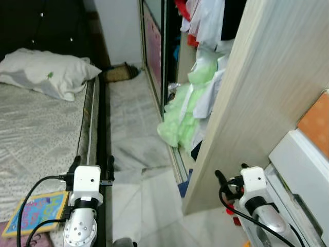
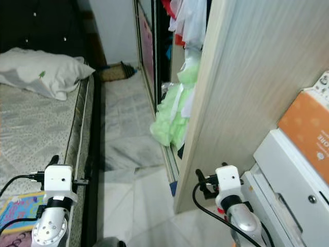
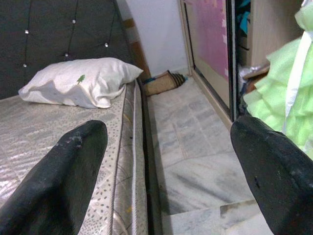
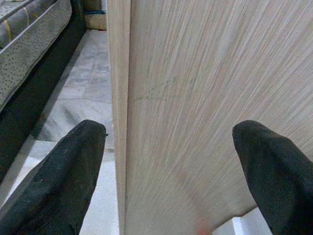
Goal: Clean up the room
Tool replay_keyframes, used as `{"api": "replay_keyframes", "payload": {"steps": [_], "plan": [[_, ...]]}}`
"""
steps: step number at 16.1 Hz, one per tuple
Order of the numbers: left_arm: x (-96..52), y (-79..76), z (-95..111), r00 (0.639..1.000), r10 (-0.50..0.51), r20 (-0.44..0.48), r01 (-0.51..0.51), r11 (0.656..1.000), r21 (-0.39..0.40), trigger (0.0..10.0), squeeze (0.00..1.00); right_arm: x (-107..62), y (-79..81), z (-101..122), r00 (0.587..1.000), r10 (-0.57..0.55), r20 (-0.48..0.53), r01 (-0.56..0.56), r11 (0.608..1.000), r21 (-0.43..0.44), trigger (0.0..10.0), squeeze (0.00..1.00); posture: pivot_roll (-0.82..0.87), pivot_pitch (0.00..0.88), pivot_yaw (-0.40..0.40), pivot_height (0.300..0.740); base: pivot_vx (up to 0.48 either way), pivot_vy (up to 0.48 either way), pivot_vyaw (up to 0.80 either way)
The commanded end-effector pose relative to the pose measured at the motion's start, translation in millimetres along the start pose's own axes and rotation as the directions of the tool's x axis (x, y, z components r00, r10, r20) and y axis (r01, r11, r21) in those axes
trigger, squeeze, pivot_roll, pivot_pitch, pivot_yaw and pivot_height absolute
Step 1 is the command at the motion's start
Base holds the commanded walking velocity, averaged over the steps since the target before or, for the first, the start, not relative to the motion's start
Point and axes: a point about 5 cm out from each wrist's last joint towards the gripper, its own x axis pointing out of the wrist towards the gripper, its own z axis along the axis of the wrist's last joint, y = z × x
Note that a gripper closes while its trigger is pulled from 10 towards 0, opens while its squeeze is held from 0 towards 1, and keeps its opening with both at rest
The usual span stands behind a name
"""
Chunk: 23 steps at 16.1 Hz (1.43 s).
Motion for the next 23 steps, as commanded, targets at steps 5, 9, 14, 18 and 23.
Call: {"api": "replay_keyframes", "payload": {"steps": [5, 9, 14, 18, 23], "plan": [[-1.3, 0.4, 2.4, 1.000, -0.001, 0.003, 0.001, 1.000, -0.001, 10.0, 0.00, 1.7, -6.2, -3.9, 1.000, 0.003, -0.012, -0.003, 1.000, -0.003, 10.0, 0.00, -0.04, 0.000, -0.013, 0.740, -0.248, 0.000, 0.00], [0.6, 1.0, 2.7, 1.000, -0.005, 0.003, 0.005, 1.000, 0.001, 10.0, 0.00, 12.3, -2.9, 0.7, 1.000, 0.008, 0.002, -0.008, 1.000, -0.002, 10.0, 0.00, -0.04, 0.000, -0.012, 0.740, -0.060, 0.000, 0.00], [0.2, 0.6, 2.8, 1.000, -0.003, 0.001, 0.003, 1.000, -0.001, 10.0, 0.00, 17.0, 5.7, 28.2, 0.997, 0.030, 0.065, -0.031, 0.999, 0.018, 10.0, 0.00, -0.03, 0.000, -0.011, 0.740, -0.105, 0.000, 0.00], [-0.2, 1.7, 3.7, 1.000, 0.006, 0.004, -0.006, 1.000, 0.002, 10.0, 0.00, 13.3, 15.5, 47.0, 0.976, 0.180, 0.119, -0.180, 0.984, -0.012, 10.0, 0.00, -0.03, 0.000, -0.008, 0.740, 0.000, 0.000, 0.33], [-0.4, 1.0, 2.6, 1.000, -0.001, -0.001, 0.001, 1.000, 0.004, 10.0, 0.00, 14.3, 30.1, 48.3, 0.878, 0.478, 0.002, -0.476, 0.875, -0.094, 10.0, 0.00, -0.03, 0.000, -0.010, 0.740, 0.000, 0.000, 0.76]]}}
